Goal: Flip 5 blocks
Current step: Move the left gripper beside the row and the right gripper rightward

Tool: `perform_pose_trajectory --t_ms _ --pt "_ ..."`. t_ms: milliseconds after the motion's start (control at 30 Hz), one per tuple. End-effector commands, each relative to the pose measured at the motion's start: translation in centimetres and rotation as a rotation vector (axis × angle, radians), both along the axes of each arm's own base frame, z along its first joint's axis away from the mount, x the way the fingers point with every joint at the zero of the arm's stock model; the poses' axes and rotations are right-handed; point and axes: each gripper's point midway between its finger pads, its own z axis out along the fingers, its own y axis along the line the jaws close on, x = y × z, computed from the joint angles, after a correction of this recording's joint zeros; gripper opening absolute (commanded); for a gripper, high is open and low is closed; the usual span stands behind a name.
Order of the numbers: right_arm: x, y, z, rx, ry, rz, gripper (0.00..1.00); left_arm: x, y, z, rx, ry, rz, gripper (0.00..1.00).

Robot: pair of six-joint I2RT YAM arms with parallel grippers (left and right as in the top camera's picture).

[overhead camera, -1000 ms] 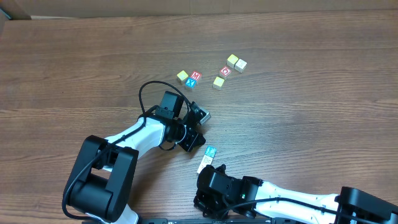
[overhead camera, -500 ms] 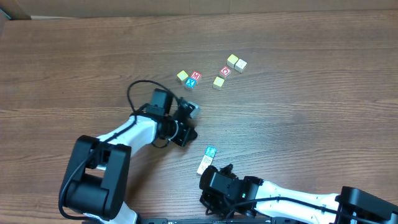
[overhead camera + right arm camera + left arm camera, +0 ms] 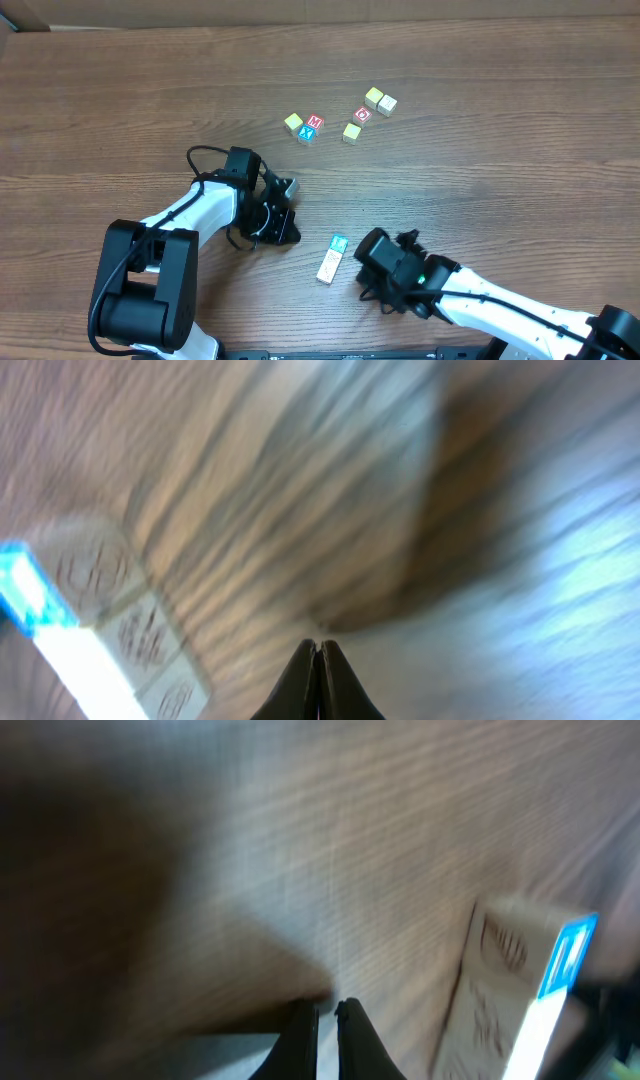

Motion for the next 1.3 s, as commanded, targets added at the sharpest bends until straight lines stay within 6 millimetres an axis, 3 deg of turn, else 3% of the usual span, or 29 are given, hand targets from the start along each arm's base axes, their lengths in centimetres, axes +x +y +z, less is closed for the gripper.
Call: perform_pose_trajectory --t_ms 0,267,500,667,767,900,1000,1133,1267 --pt "2.5 -1.7 0.4 -0.062 -0.106 0.028 0.04 -2.4 1.7 -1.5 0.106 0.116 0.043 0.04" --pt "7.6 -2.7 1.7 -0.048 -0.277 0.183 0.04 -4.1 1.0 -0.7 0.061 0.228 0.087 0.05" --pt "10.1 -3.2 2.9 0.03 -0.359 0.312 0.04 -3.4 0.3 0.2 0.029 0.185 0.092 0.04" --pt "10.8 -4.2 3.1 0.062 -0.359 0.303 0.04 -1.9 1.1 2.6 0.101 0.044 0.13 0.05" --pt "10.8 -4.0 3.2 0.071 -0.37 0.333 0.04 -1.7 1.0 5.7 0.119 -0.084 0.117 0.05" --pt "10.8 -3.9 3.2 0.074 -0.367 0.335 0.04 -3.5 1.0 9.0 0.131 -0.167 0.105 0.04" --pt "10.7 -3.3 3.1 0.098 -0.377 0.378 0.04 -5.4 0.9 10.2 0.127 -0.163 0.081 0.04" --pt "10.7 -2.2 2.8 0.148 -0.375 0.417 0.04 -7.8 0.2 9.9 0.112 -0.121 0.027 0.05" --pt "10.7 -1.0 2.6 0.2 -0.387 0.482 0.04 -9.8 -0.5 8.0 0.123 -0.067 0.009 0.05"
